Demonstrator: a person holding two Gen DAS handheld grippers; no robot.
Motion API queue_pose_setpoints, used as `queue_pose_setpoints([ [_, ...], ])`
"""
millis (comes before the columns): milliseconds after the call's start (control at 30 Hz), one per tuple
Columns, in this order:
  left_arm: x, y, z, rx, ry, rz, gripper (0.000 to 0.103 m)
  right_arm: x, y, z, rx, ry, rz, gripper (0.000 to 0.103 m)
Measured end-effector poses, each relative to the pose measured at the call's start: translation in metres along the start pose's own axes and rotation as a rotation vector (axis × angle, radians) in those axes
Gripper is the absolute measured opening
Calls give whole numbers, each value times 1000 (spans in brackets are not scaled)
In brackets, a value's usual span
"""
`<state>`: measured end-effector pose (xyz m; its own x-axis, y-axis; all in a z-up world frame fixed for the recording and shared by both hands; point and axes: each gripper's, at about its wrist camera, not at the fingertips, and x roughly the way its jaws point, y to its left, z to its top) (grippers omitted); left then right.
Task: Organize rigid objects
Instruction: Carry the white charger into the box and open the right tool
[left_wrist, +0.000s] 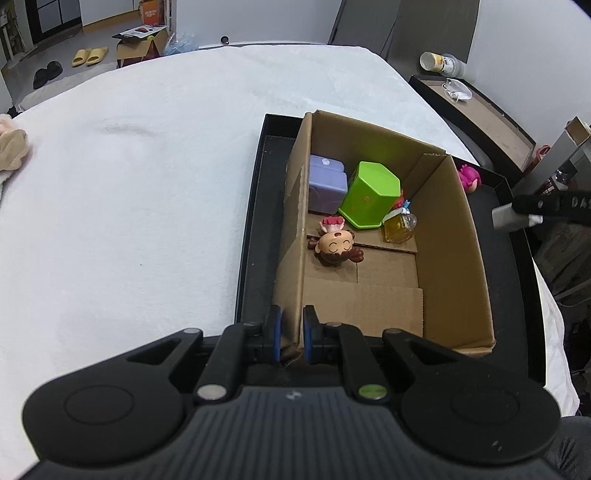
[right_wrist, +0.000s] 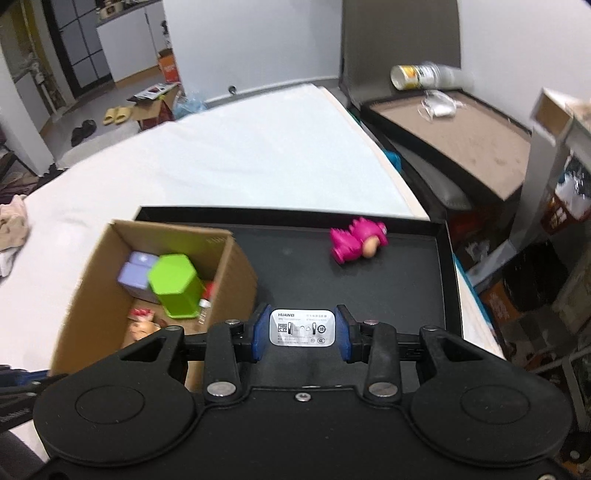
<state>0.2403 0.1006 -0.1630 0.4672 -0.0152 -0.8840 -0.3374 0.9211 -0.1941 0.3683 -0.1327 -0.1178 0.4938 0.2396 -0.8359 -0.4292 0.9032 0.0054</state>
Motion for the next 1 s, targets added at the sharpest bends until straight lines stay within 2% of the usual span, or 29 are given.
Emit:
queue_pose_setpoints([
  [300,-3,5,-1,-4,-6,-24,11,-21,31,13,-64,-52,8,36],
  [1000,-6,19,-2,-17,-20,-103,11,-25,104,19,-190,-57,50,36],
])
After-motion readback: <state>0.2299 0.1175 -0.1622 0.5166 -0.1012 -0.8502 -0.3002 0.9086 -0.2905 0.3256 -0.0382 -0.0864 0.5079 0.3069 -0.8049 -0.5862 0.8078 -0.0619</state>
